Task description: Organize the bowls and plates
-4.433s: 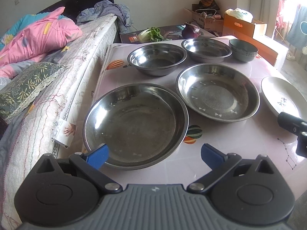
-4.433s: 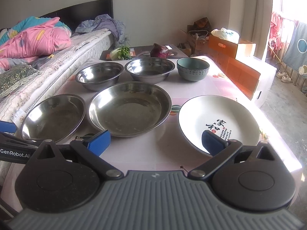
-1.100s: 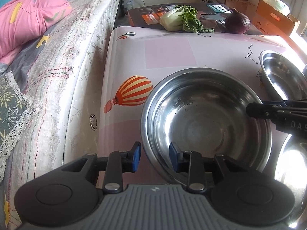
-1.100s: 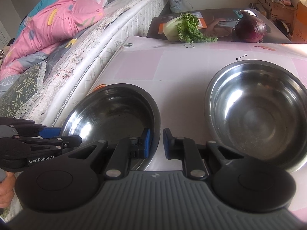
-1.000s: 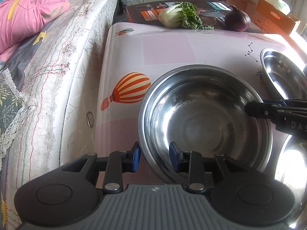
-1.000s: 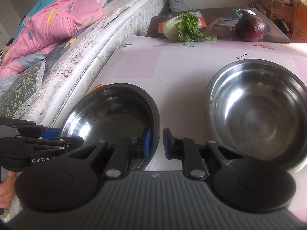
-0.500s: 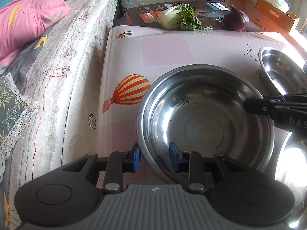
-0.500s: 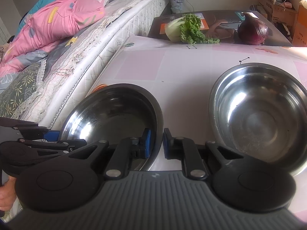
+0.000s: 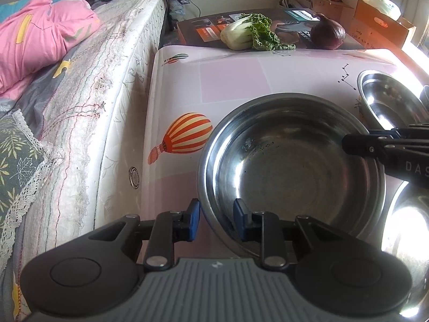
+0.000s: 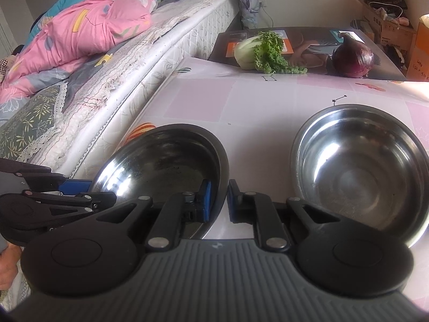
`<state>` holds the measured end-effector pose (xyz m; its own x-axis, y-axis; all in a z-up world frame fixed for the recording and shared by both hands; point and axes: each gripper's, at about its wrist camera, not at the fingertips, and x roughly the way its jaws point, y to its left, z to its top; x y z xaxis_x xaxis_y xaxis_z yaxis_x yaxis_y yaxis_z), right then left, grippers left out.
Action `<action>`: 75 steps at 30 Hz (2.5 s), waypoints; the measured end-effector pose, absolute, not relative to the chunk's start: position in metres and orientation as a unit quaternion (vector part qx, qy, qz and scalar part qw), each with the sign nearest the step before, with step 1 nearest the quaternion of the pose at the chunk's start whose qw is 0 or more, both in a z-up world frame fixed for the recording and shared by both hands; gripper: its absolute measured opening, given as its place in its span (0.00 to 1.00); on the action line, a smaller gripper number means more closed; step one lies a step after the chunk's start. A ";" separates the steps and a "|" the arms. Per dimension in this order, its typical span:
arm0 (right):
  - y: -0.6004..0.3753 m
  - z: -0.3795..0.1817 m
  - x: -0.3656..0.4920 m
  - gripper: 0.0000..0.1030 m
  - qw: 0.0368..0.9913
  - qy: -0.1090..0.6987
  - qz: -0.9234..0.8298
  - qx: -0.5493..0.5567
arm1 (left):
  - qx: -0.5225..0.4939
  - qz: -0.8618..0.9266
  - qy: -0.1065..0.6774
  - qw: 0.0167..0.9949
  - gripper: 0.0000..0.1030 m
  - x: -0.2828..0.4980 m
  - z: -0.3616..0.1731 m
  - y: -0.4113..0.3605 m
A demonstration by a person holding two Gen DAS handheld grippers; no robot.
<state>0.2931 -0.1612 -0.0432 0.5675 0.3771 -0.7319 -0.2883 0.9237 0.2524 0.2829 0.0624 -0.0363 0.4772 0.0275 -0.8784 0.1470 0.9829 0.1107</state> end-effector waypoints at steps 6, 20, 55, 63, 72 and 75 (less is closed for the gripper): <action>-0.161 -0.039 0.290 0.11 0.887 0.419 0.190 0.048 | 0.089 -0.035 0.501 0.860 0.27 0.280 -0.032 0.062; -0.169 -0.046 0.297 0.11 0.880 0.433 0.179 0.075 | 0.023 -0.052 0.514 0.856 0.18 0.285 -0.030 0.084; -0.193 -0.031 0.291 0.10 0.881 0.420 0.177 0.123 | -0.015 -0.062 0.498 0.865 0.14 0.278 0.000 0.081; -0.232 -0.006 0.281 0.10 0.893 0.397 0.160 0.137 | 0.003 -0.081 0.478 0.875 0.14 0.279 0.026 0.042; -0.311 0.005 0.275 0.10 0.905 0.378 0.112 0.159 | 0.009 -0.127 0.475 0.871 0.14 0.296 0.025 -0.030; -0.339 0.002 0.275 0.10 0.908 0.375 0.092 0.164 | 0.011 -0.142 0.475 0.868 0.14 0.305 0.017 -0.055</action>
<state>0.2752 -0.3385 0.0022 0.7021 0.2908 -0.6500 -0.0447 0.9290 0.3673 0.3045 -0.0547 0.0172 0.5085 -0.2357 -0.8282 0.2564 0.9596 -0.1156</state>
